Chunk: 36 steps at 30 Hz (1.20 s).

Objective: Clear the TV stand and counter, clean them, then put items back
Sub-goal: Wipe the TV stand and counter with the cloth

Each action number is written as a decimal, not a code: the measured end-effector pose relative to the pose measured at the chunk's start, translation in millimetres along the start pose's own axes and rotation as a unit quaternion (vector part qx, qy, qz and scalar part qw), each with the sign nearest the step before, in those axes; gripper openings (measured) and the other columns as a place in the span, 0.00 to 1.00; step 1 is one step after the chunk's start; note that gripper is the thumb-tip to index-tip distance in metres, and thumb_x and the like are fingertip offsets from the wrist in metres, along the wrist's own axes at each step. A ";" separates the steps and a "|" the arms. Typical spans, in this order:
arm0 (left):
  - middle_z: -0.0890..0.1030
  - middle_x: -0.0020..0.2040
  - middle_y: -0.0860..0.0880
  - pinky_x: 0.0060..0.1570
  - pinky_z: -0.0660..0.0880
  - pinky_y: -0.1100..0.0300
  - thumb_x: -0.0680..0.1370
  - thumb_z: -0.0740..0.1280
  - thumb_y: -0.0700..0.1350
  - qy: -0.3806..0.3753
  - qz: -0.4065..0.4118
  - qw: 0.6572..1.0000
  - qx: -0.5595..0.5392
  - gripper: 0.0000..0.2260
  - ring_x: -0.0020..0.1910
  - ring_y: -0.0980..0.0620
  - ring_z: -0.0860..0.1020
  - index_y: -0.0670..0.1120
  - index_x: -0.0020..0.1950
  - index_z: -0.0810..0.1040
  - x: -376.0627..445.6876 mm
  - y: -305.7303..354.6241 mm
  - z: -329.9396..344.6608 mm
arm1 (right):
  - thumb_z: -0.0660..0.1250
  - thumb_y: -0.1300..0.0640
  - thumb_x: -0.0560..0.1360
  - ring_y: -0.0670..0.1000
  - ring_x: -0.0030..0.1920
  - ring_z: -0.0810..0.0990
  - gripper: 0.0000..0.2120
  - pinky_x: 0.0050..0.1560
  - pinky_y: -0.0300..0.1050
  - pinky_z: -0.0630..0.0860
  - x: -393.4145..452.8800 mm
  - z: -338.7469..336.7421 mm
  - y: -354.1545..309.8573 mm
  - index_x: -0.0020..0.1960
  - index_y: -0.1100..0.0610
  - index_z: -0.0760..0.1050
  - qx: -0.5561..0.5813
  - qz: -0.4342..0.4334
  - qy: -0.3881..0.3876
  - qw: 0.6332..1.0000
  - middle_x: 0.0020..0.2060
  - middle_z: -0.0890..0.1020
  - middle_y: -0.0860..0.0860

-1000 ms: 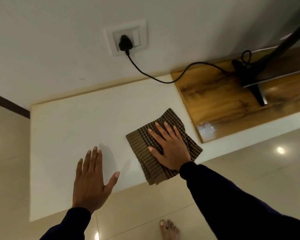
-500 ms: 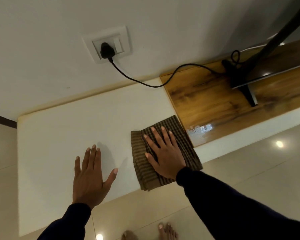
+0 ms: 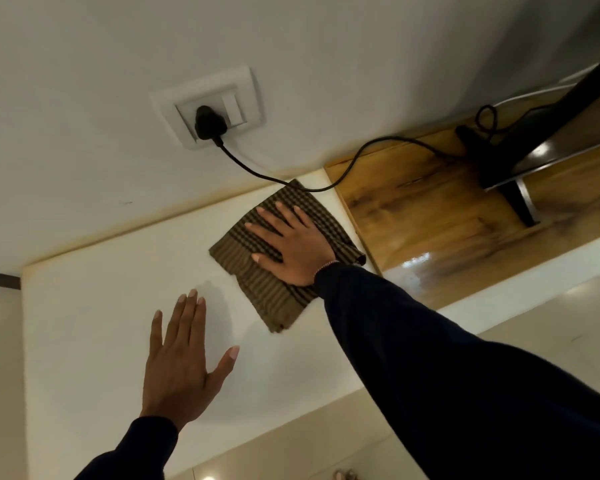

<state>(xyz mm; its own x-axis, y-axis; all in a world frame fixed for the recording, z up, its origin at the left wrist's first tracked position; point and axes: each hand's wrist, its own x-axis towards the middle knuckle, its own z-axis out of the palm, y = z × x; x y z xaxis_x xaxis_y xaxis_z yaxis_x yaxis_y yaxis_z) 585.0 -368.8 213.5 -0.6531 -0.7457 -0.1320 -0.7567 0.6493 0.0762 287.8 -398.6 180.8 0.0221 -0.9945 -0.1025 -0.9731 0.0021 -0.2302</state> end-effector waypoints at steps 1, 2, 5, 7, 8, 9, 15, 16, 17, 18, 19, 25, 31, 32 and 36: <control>0.58 0.81 0.41 0.77 0.53 0.37 0.80 0.48 0.67 0.000 -0.004 1.000 0.006 0.40 0.80 0.43 0.56 0.37 0.80 0.58 1.7 -4.5 -0.5 | 0.45 0.31 0.81 0.57 0.83 0.45 0.31 0.81 0.60 0.42 10.9 -2.6 2.0 0.82 0.39 0.49 0.005 0.020 0.002 1.000 0.83 0.51 0.47; 0.58 0.81 0.41 0.77 0.53 0.37 0.80 0.49 0.67 -0.004 -0.007 1.000 0.010 0.39 0.80 0.43 0.56 0.37 0.80 0.58 2.5 -7.1 -1.2 | 0.44 0.31 0.81 0.57 0.83 0.44 0.31 0.81 0.59 0.41 16.8 -4.2 4.8 0.82 0.39 0.49 0.007 0.038 0.005 0.999 0.83 0.51 0.47; 0.59 0.80 0.41 0.77 0.53 0.37 0.80 0.48 0.67 -0.013 -0.012 1.000 0.016 0.39 0.80 0.43 0.57 0.38 0.80 0.58 -1.1 -10.5 -2.7 | 0.45 0.30 0.80 0.58 0.82 0.45 0.33 0.81 0.59 0.39 22.5 -1.6 7.0 0.82 0.39 0.50 0.008 0.077 0.021 0.997 0.83 0.51 0.47; 0.59 0.80 0.42 0.77 0.53 0.37 0.80 0.48 0.67 -0.019 -0.007 1.000 0.015 0.40 0.80 0.44 0.56 0.38 0.80 0.58 -4.1 -8.5 -4.0 | 0.45 0.29 0.80 0.60 0.82 0.48 0.34 0.80 0.61 0.39 17.4 -0.9 8.0 0.82 0.41 0.50 0.017 0.132 0.037 0.990 0.83 0.53 0.49; 0.59 0.80 0.42 0.77 0.52 0.38 0.80 0.48 0.67 -0.017 -0.006 1.000 0.013 0.39 0.80 0.44 0.56 0.38 0.80 0.58 -5.5 -8.2 -5.3 | 0.45 0.29 0.80 0.61 0.81 0.50 0.34 0.80 0.62 0.40 14.0 -1.2 8.8 0.82 0.41 0.50 0.025 0.166 0.046 0.985 0.83 0.54 0.50; 0.59 0.80 0.42 0.77 0.52 0.38 0.80 0.48 0.67 -0.015 -0.006 1.000 0.013 0.39 0.80 0.45 0.56 0.38 0.80 0.59 -6.3 -8.4 -7.2 | 0.45 0.29 0.80 0.62 0.81 0.50 0.35 0.80 0.62 0.41 9.3 -1.8 9.9 0.82 0.42 0.50 0.036 0.196 0.054 0.978 0.82 0.56 0.51; 0.60 0.80 0.42 0.77 0.52 0.38 0.80 0.47 0.67 -0.014 -0.018 1.000 0.014 0.39 0.80 0.45 0.56 0.38 0.79 0.59 -14.7 -6.1 -15.2 | 0.48 0.32 0.81 0.57 0.82 0.45 0.35 0.80 0.54 0.45 -32.9 5.5 10.1 0.83 0.48 0.50 0.090 0.251 0.088 0.960 0.83 0.51 0.54; 0.59 0.80 0.43 0.78 0.51 0.39 0.80 0.47 0.67 -0.014 -0.020 1.000 0.012 0.39 0.80 0.46 0.56 0.38 0.80 0.59 -16.4 -4.6 -15.2 | 0.50 0.32 0.82 0.57 0.82 0.47 0.35 0.80 0.54 0.47 -40.5 7.6 7.5 0.83 0.48 0.51 0.092 0.255 0.098 0.958 0.83 0.52 0.54; 0.59 0.80 0.43 0.78 0.51 0.39 0.80 0.47 0.67 -0.014 -0.020 1.000 0.011 0.39 0.80 0.46 0.55 0.39 0.80 0.59 -18.0 -3.3 -14.8 | 0.50 0.33 0.82 0.57 0.82 0.49 0.35 0.80 0.53 0.49 -48.6 9.9 4.5 0.83 0.49 0.52 0.093 0.258 0.105 0.956 0.83 0.53 0.54; 0.59 0.80 0.43 0.78 0.50 0.39 0.80 0.47 0.67 -0.013 -0.018 1.000 0.011 0.39 0.80 0.46 0.55 0.39 0.80 0.59 -20.1 -1.6 -14.9 | 0.51 0.33 0.82 0.56 0.82 0.50 0.35 0.80 0.53 0.50 -57.4 12.1 1.7 0.83 0.49 0.53 0.092 0.261 0.109 0.955 0.82 0.54 0.54; 0.59 0.80 0.43 0.78 0.50 0.40 0.80 0.47 0.67 -0.011 -0.015 1.000 0.011 0.39 0.80 0.47 0.55 0.39 0.80 0.59 -22.0 0.5 -16.0 | 0.51 0.33 0.82 0.56 0.82 0.50 0.35 0.80 0.52 0.50 -67.2 13.5 -0.4 0.83 0.49 0.53 0.091 0.263 0.108 0.954 0.82 0.54 0.54; 0.61 0.80 0.43 0.77 0.52 0.38 0.80 0.46 0.68 -0.011 -0.022 1.000 0.007 0.39 0.80 0.46 0.58 0.39 0.79 0.60 -37.3 4.5 -19.9 | 0.52 0.34 0.82 0.56 0.81 0.54 0.34 0.78 0.52 0.58 -132.6 22.5 -19.6 0.83 0.49 0.54 0.085 0.272 0.109 0.952 0.82 0.56 0.53; 0.61 0.80 0.43 0.77 0.52 0.38 0.80 0.46 0.68 -0.026 -0.021 0.999 -0.010 0.39 0.80 0.46 0.56 0.39 0.80 0.59 -53.2 5.7 -12.9 | 0.50 0.33 0.82 0.56 0.83 0.47 0.34 0.80 0.59 0.53 -191.9 34.1 -49.7 0.83 0.47 0.50 0.041 0.277 0.068 0.958 0.83 0.52 0.51; 0.61 0.80 0.43 0.77 0.52 0.38 0.80 0.46 0.68 -0.025 -0.021 0.999 -0.012 0.39 0.80 0.47 0.56 0.39 0.80 0.59 -56.4 3.4 -12.0 | 0.49 0.33 0.82 0.57 0.83 0.47 0.34 0.80 0.61 0.53 -195.9 35.4 -57.2 0.83 0.46 0.50 0.033 0.274 0.060 0.959 0.83 0.52 0.51; 0.60 0.80 0.43 0.78 0.51 0.40 0.81 0.47 0.68 -0.029 -0.017 0.999 -0.031 0.39 0.80 0.48 0.56 0.39 0.80 0.59 -72.7 -6.5 -5.8 | 0.49 0.34 0.82 0.61 0.82 0.48 0.34 0.79 0.65 0.49 -198.7 38.0 -98.5 0.83 0.47 0.51 0.027 0.258 0.029 0.965 0.83 0.53 0.52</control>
<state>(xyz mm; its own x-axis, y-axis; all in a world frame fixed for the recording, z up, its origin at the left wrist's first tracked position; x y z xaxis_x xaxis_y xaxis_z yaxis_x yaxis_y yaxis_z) 637.3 -319.7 228.4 -0.6250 -0.7563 -0.1932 -0.7804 0.6112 0.1321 387.9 -197.3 187.1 -0.4762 -0.8641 -0.1631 -0.8381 0.5022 -0.2133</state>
